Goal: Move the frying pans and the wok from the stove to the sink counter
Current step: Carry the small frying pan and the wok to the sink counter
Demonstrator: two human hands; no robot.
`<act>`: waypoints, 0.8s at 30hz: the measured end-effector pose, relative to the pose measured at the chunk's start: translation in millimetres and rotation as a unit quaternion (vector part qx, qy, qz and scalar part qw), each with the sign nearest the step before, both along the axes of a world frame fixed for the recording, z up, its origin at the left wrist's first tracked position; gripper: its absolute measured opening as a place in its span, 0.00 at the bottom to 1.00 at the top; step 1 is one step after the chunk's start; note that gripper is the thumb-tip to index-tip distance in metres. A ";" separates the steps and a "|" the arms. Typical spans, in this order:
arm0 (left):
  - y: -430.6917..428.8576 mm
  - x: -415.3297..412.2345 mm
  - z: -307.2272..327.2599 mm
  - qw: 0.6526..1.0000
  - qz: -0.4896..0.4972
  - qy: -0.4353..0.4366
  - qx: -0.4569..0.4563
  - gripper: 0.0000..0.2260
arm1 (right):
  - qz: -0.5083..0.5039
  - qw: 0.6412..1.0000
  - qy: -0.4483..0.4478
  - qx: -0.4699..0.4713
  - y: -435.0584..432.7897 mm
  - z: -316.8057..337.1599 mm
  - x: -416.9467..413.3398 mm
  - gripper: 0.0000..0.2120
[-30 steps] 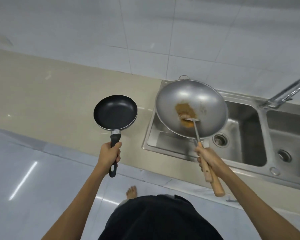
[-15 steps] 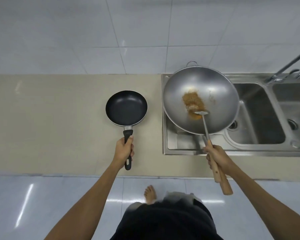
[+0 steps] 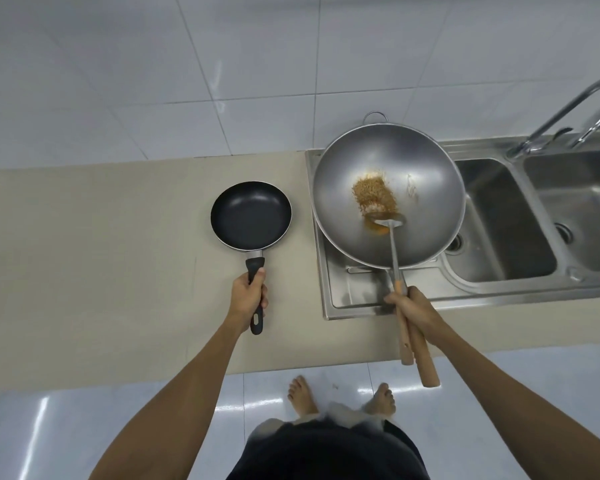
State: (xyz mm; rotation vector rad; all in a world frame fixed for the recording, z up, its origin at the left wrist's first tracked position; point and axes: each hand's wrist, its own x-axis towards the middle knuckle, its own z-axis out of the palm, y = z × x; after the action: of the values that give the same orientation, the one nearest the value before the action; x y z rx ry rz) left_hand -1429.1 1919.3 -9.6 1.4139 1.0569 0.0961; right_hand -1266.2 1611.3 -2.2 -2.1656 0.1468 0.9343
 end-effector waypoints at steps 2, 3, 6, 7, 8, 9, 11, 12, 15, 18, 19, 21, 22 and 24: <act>0.5 0.1 -2.2 1.000 -0.004 0.014 0.000 0.14 | 0.007 0.999 -0.019 -0.026 3.9 -1.0 -1.9 0.17; 1.1 0.0 -3.0 1.000 -0.007 0.022 0.001 0.13 | 0.012 0.999 -0.029 -0.039 5.7 -1.0 -2.3 0.18; 3.4 0.7 -1.8 0.999 -0.021 0.044 0.001 0.10 | 0.047 0.993 -0.067 -0.087 12.2 0.3 -2.6 0.19; 4.0 0.8 -0.9 0.998 -0.027 0.050 0.000 0.09 | 0.062 0.990 -0.077 -0.102 14.7 0.8 -2.6 0.19; 4.7 1.0 0.2 0.998 -0.033 0.056 0.001 0.07 | 0.075 0.987 -0.085 -0.114 17.2 1.2 -2.5 0.18; 5.1 1.0 1.6 0.997 -0.039 0.064 0.004 0.07 | 0.084 0.985 -0.088 -0.121 19.3 1.4 -2.2 0.18; 5.3 0.3 5.8 0.995 -0.053 0.084 0.014 0.08 | 0.090 0.985 -0.082 -0.126 22.3 3.0 -2.0 0.18; 5.4 -0.6 8.4 0.994 -0.059 0.095 0.021 0.09 | 0.092 0.984 -0.077 -0.129 23.2 4.7 -2.3 0.19; 5.4 -3.9 17.5 0.988 -0.085 0.124 0.034 0.13 | 0.101 0.984 -0.066 -0.131 23.1 9.2 -1.3 0.21; 9.0 -7.2 26.3 0.975 -0.129 0.161 0.084 0.17 | 0.133 0.980 -0.051 -0.142 21.3 16.9 0.5 0.26; 11.3 -7.9 28.5 0.970 -0.138 0.167 0.106 0.19 | 0.152 0.975 -0.044 -0.154 20.5 20.2 2.7 0.27; 16.4 -8.0 33.0 0.963 -0.146 0.170 0.153 0.25 | 0.188 0.967 -0.030 -0.169 16.7 28.0 9.7 0.28; 18.8 -7.0 36.1 0.956 -0.151 0.173 0.182 0.30 | 0.201 0.964 -0.024 -0.172 14.3 32.9 14.3 0.31; 22.7 -2.3 46.6 0.937 -0.165 0.179 0.250 0.35 | 0.210 0.962 -0.029 -0.174 7.7 44.8 26.5 0.39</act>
State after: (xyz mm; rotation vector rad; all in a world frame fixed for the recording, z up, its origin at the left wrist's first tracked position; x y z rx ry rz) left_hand -1431.4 1942.0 37.0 2.1151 1.1179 -0.1558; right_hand -1239.7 1619.0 42.6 -2.6086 -0.2027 1.1441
